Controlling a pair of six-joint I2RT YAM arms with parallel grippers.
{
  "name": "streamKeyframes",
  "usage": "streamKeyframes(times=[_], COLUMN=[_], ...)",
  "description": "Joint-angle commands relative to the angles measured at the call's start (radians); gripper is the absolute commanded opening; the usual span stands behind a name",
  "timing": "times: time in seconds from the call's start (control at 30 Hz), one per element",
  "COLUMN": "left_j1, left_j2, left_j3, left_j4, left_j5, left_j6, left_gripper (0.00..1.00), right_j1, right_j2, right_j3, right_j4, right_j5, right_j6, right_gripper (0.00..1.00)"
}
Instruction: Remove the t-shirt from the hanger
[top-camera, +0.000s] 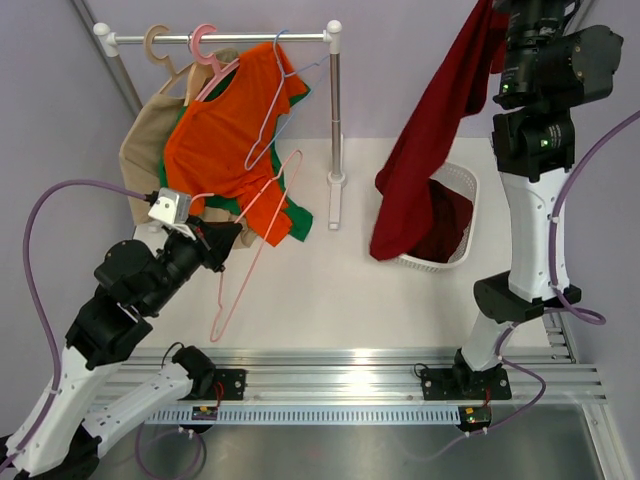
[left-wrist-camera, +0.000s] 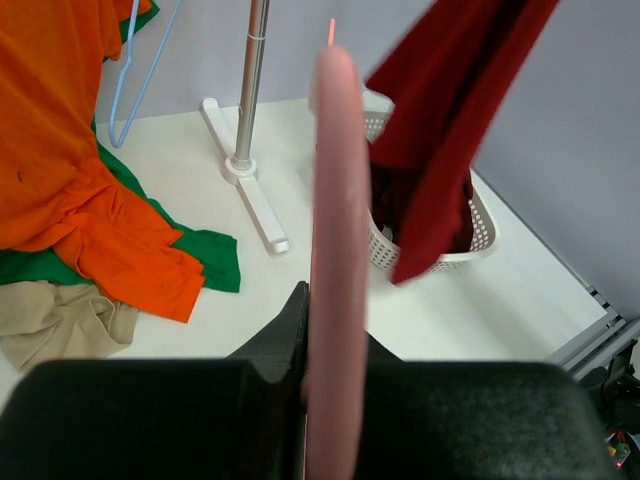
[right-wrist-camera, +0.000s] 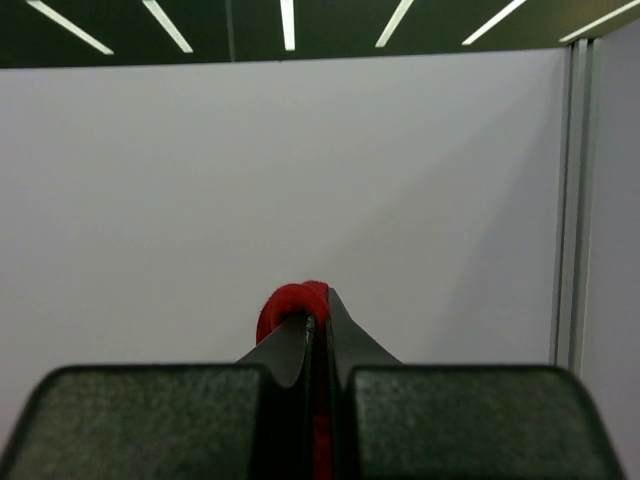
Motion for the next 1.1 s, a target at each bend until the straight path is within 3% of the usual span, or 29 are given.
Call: streamKeyframes(times=[0.0,0.23,0.6,0.77,0.87,1.07], left_j1=[0.000,0.000,0.000,0.000,0.000,0.000], left_j2=[0.013,0.021,0.061,0.070,0.063,0.078], left_j3=[0.021,0.024,0.164,0.146,0.136,0.138], left_j4=[0.036,0.027,0.008,0.008,0.010,0.011], left_j5=[0.016,0.005,-0.058,-0.054,-0.061,-0.056], left_j6=[0.006,0.008,0.060,0.060,0.063,0.067], left_gripper=[0.00,0.00,0.00,0.00,0.00,0.00], right_j1=[-0.031,-0.175,-0.222,-0.222,-0.222,-0.220], right_j2=[-0.059,-0.002,0.030,0.015,-0.058,-0.109], right_j3=[0.044,-0.006,-0.003,-0.129,-0.351,-0.549], right_j4=[0.167,0.182,0.147,0.069,0.149,0.159], right_j5=[-0.056,-0.064,-0.134,-0.131,-0.200,-0.277], right_j6=[-0.004,0.114,0.229,0.234,0.269,0.344], right_gripper=[0.00,0.00,0.00,0.00,0.00,0.00])
